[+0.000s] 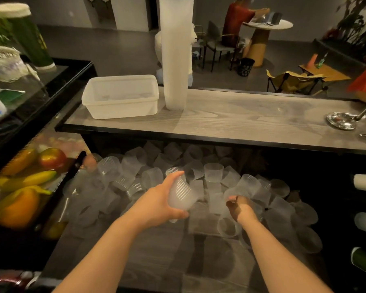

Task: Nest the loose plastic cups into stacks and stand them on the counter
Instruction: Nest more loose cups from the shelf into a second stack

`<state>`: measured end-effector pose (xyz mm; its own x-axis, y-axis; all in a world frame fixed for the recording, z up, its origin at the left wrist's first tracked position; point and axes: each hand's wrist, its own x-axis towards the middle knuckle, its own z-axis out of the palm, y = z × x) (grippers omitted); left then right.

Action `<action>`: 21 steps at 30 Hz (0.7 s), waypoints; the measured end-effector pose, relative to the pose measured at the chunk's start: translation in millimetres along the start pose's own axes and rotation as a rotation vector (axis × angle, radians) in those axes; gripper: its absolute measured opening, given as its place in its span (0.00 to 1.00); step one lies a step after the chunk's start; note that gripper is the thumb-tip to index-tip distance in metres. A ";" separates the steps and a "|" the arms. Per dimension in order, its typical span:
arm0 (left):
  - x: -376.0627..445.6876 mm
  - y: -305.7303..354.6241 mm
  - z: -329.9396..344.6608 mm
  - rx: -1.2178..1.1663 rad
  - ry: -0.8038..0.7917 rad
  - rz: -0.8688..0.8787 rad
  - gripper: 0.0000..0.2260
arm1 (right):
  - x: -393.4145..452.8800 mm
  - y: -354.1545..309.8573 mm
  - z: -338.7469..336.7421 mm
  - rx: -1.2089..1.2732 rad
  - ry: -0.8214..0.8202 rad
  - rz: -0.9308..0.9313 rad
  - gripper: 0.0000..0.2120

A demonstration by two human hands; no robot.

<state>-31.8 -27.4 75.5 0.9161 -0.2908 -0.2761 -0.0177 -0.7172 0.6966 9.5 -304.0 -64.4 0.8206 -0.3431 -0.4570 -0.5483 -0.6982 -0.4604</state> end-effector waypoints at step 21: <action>14.2 32.8 37.3 -0.052 -0.124 0.154 0.48 | -136.6 -34.7 -73.5 0.864 0.157 -0.482 0.16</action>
<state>-34.2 -78.6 69.7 0.8475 -0.4730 -0.2407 -0.1307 -0.6256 0.7691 -71.7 -279.1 70.0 0.9638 -0.2666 0.0006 -0.0298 -0.1100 -0.9935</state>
